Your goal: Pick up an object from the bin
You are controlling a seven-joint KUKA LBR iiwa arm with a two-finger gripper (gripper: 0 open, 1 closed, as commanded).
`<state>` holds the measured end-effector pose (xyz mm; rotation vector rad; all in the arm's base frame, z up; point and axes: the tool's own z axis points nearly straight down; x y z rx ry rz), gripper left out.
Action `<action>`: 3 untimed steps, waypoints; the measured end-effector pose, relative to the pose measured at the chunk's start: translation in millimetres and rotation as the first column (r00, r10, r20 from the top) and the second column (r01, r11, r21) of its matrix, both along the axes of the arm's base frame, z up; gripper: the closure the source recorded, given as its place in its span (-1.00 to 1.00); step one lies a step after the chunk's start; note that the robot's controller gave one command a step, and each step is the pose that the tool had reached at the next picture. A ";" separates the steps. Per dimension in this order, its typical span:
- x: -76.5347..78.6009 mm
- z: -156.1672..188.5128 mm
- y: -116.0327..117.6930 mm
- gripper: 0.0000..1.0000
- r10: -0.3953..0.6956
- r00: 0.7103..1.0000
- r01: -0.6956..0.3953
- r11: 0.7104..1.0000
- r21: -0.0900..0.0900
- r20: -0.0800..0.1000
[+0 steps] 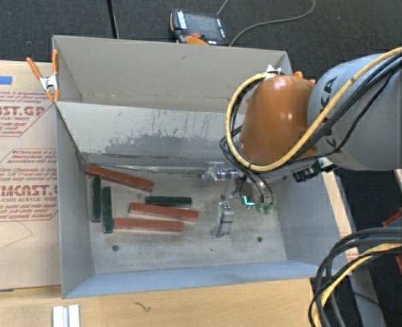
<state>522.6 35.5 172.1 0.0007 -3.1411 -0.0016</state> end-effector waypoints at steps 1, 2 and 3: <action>19.8 -104.6 98.1 -1.00 0.209 0.978 -0.209 0.978 0.001 0.002; 18.8 -71.3 90.9 -1.00 0.297 0.955 -0.297 0.955 -0.001 0.004; 20.5 -40.4 84.1 -1.00 0.206 0.978 -0.206 0.978 0.000 0.005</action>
Offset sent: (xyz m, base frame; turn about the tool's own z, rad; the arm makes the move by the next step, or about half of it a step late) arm 0.0201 0.0946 -0.1021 -0.2062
